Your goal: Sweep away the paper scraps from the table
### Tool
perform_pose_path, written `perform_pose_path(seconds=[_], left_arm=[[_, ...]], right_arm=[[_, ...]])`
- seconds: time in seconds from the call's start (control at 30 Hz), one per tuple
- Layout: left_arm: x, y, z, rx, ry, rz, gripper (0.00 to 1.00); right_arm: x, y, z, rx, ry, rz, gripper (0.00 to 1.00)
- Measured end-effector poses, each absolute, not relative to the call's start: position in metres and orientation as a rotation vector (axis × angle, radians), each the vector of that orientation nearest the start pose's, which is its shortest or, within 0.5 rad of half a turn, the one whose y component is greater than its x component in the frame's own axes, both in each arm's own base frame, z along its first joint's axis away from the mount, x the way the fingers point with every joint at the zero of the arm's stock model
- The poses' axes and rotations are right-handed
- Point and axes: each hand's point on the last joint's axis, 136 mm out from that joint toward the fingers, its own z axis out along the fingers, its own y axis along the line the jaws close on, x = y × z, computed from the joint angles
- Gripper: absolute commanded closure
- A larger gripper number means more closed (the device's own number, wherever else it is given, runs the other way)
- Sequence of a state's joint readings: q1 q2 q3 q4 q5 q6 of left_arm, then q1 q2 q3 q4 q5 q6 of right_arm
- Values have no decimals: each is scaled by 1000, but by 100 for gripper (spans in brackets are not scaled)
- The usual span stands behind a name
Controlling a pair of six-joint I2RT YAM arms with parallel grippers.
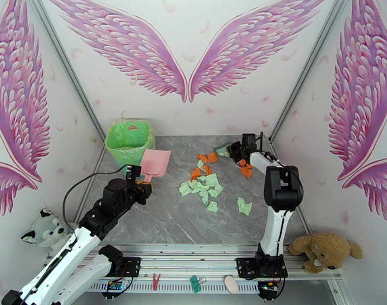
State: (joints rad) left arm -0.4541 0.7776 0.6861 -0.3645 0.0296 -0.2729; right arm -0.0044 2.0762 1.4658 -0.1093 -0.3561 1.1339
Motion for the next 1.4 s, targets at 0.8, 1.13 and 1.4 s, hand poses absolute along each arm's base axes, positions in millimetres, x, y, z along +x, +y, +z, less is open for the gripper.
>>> perform_pose_path(seconds=[0.8, 1.13, 1.4], left_arm=[[276, -140, 216, 211, 2088, -474, 100], [276, -141, 211, 214, 2088, -481, 100], [275, -141, 203, 218, 2101, -482, 100]], right_arm=[[402, 74, 199, 875, 2188, 1025, 100], [397, -14, 257, 506, 2328, 96, 100], [386, -59, 180, 346, 2603, -566, 100]])
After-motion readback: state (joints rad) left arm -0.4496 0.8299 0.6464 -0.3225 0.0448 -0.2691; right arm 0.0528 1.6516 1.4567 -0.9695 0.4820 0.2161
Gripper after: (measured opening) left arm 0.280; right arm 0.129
